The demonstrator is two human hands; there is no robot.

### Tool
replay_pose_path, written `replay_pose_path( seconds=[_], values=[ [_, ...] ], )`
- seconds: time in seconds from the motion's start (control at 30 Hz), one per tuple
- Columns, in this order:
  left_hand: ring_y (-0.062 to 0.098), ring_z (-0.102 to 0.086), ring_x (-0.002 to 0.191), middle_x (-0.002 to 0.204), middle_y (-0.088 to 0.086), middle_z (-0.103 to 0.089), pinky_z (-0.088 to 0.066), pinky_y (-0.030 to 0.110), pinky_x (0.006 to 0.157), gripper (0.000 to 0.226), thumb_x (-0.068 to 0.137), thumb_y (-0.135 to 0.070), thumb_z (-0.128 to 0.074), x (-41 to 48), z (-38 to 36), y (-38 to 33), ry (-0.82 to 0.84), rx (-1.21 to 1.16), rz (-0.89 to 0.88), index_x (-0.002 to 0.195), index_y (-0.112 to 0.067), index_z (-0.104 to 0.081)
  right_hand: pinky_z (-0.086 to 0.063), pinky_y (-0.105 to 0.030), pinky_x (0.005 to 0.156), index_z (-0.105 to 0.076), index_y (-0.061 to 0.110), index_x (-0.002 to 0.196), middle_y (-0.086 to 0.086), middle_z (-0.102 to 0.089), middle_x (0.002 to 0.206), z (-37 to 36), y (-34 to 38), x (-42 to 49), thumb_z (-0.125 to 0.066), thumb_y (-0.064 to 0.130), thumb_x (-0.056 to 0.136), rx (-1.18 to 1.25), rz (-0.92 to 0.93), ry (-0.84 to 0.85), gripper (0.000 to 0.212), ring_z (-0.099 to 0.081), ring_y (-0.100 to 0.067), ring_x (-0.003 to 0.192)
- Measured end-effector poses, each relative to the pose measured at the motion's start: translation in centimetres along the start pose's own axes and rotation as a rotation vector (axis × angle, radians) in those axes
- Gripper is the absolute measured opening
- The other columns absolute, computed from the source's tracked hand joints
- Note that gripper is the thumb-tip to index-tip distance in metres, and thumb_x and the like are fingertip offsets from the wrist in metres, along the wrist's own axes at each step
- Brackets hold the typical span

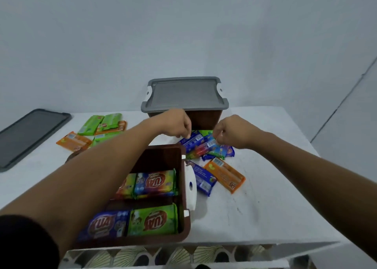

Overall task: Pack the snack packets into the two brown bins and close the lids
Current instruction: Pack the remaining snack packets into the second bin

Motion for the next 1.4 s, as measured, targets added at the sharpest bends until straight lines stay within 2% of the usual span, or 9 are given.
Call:
replay_pose_path(
  seconds=[0.23, 0.57, 0.73, 0.9, 1.03, 1.13, 1.23, 1.3, 1.4],
  values=[
    [0.016, -0.059, 0.099, 0.108, -0.005, -0.066, -0.044, 0.030, 0.076, 0.021, 0.081, -0.038, -0.083, 2.2, -2.4, 0.1, 0.169, 0.260, 0.103, 0.088, -0.028, -0.066, -0.056, -0.029, 0.076, -0.075, 0.023, 0.112, 0.006, -0.072, 0.106, -2.7, -0.1, 2.2, -0.072, 0.039, 0.085, -0.172, 0.223, 0.123, 0.032, -0.064, -0.010, 0.089],
    [0.018, -0.061, 0.089, 0.101, -0.002, -0.064, -0.048, 0.029, 0.065, 0.039, 0.073, -0.038, -0.089, 2.8, -3.3, 0.1, 0.174, 0.240, 0.149, 0.092, -0.024, -0.058, -0.055, -0.034, 0.077, -0.073, 0.027, 0.113, 0.002, -0.063, 0.105, -3.9, 0.2, 4.2, -0.074, 0.042, 0.081, -0.416, 0.398, 0.127, 0.035, -0.059, -0.017, 0.094],
    [0.017, -0.056, 0.081, 0.094, -0.002, -0.057, -0.045, 0.031, 0.062, 0.051, 0.073, -0.031, -0.087, 1.9, -2.0, 1.0, 0.125, 0.168, 0.165, 0.103, -0.020, -0.048, -0.057, -0.031, 0.074, -0.072, 0.022, 0.107, 0.004, -0.062, 0.095, -3.4, 0.2, 4.6, -0.063, 0.036, 0.088, -0.314, 0.361, 0.119, 0.025, -0.061, -0.012, 0.083],
    [0.024, -0.064, 0.090, 0.102, 0.009, -0.064, -0.052, 0.031, 0.071, 0.037, 0.083, -0.013, -0.072, 0.8, -0.2, 2.1, -0.033, -0.052, 0.139, 0.115, -0.015, -0.054, -0.054, -0.034, 0.079, -0.063, 0.017, 0.110, 0.000, -0.060, 0.101, -1.6, 0.2, 4.9, -0.058, 0.037, 0.093, -0.070, 0.233, 0.052, 0.026, -0.058, -0.013, 0.086],
    [0.022, -0.072, 0.084, 0.095, 0.006, -0.071, -0.059, 0.034, 0.069, 0.019, 0.086, -0.007, -0.064, -1.2, 2.5, 3.0, -0.091, -0.266, 0.130, 0.097, -0.022, -0.064, -0.057, -0.036, 0.081, -0.053, 0.019, 0.113, -0.003, -0.060, 0.106, 0.4, 1.2, 4.8, -0.046, 0.032, 0.102, 0.102, 0.100, 0.023, 0.018, -0.061, -0.015, 0.091],
    [0.029, -0.075, 0.077, 0.087, 0.011, -0.074, -0.057, 0.033, 0.063, 0.015, 0.078, -0.017, -0.064, -2.9, 4.3, 3.8, -0.106, -0.348, 0.148, 0.093, -0.015, -0.065, -0.057, -0.039, 0.084, -0.051, 0.019, 0.123, -0.003, -0.060, 0.111, 1.5, 2.1, 4.7, -0.039, 0.033, 0.105, 0.151, 0.095, 0.015, 0.025, -0.061, -0.019, 0.099],
    [0.026, -0.074, 0.077, 0.091, 0.010, -0.073, -0.057, 0.031, 0.062, 0.023, 0.080, -0.019, -0.073, -4.6, 5.5, 4.3, -0.087, -0.357, 0.130, 0.099, -0.014, -0.061, -0.055, -0.036, 0.077, -0.052, 0.023, 0.113, 0.001, -0.061, 0.102, 2.1, 3.6, 4.6, -0.053, 0.050, 0.097, 0.132, 0.123, -0.006, 0.031, -0.063, -0.018, 0.093],
    [0.021, -0.074, 0.079, 0.097, 0.004, -0.073, -0.058, 0.029, 0.063, 0.034, 0.081, -0.024, -0.082, -5.8, 6.0, 4.6, -0.059, -0.334, 0.098, 0.105, -0.021, -0.058, -0.054, -0.030, 0.075, -0.047, 0.029, 0.119, 0.009, -0.058, 0.102, 2.3, 5.0, 4.2, -0.069, 0.065, 0.079, 0.110, 0.114, 0.020, 0.058, -0.061, -0.011, 0.090],
    [0.017, -0.075, 0.078, 0.100, 0.000, -0.072, -0.056, 0.024, 0.060, 0.061, 0.069, -0.032, -0.094, -7.6, 6.1, 4.9, 0.009, -0.279, 0.045, 0.111, -0.025, -0.051, -0.053, -0.026, 0.076, -0.041, 0.029, 0.128, 0.008, -0.056, 0.109, 1.9, 6.9, 3.7, -0.082, 0.060, 0.067, 0.054, 0.128, 0.019, 0.080, -0.060, -0.011, 0.094]
  ],
)
Point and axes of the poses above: each hand's wrist, its own x-axis towards the middle knuckle, its own z-axis out of the back of the hand, y = z × x, the point moved 1 cm from there along x, towards the middle knuckle
